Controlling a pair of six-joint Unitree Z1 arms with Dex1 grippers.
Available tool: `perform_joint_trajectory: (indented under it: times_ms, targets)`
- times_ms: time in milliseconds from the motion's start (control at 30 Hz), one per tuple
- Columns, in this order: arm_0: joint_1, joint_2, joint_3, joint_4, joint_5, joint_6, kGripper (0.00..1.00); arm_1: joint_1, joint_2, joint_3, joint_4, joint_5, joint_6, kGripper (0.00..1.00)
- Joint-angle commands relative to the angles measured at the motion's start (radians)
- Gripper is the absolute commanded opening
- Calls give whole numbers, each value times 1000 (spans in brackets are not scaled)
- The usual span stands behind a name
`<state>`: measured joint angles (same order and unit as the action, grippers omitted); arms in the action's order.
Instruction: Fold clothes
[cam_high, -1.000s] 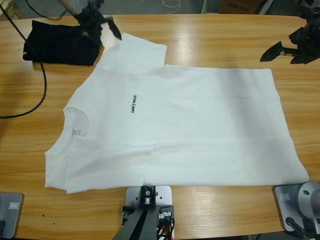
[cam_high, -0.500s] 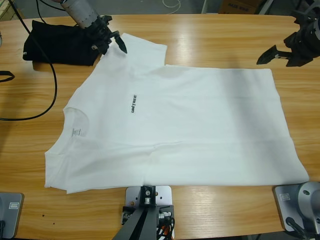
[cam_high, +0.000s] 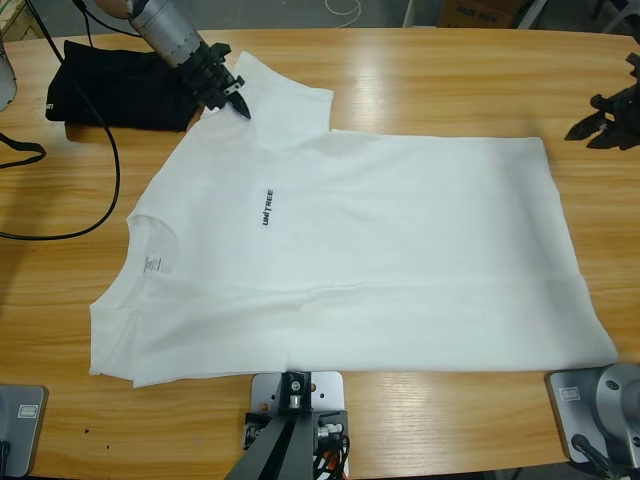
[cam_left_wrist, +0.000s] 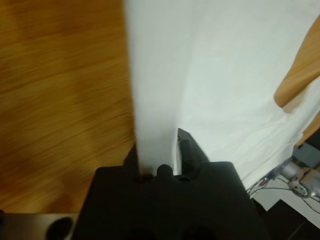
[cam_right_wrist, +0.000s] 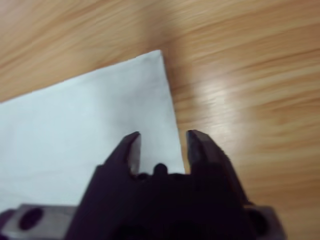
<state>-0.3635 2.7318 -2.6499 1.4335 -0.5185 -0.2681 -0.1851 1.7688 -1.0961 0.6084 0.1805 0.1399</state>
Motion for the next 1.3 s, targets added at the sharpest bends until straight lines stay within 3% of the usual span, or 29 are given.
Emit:
perform_joint_trajectory:
  times_ms: [33,600,667,733,767,1300]
  targets:
    - [-21,100,-458,39,24,-18,0,-65,161,22,-109,97,-11,341]
    - [-32,98,-522,71,41,-45,0,-110,324,12,-243,243,-13,360]
    - [-31,97,-524,75,41,-43,0,-111,333,12,-247,265,-16,270]
    - [-31,95,-525,77,41,-43,0,-111,340,12,-248,279,-25,57]
    - [-31,94,-525,78,41,-43,0,-111,340,12,-249,283,-27,0]
    - [-26,80,-546,112,54,-46,0,-112,290,50,-253,290,-48,0]
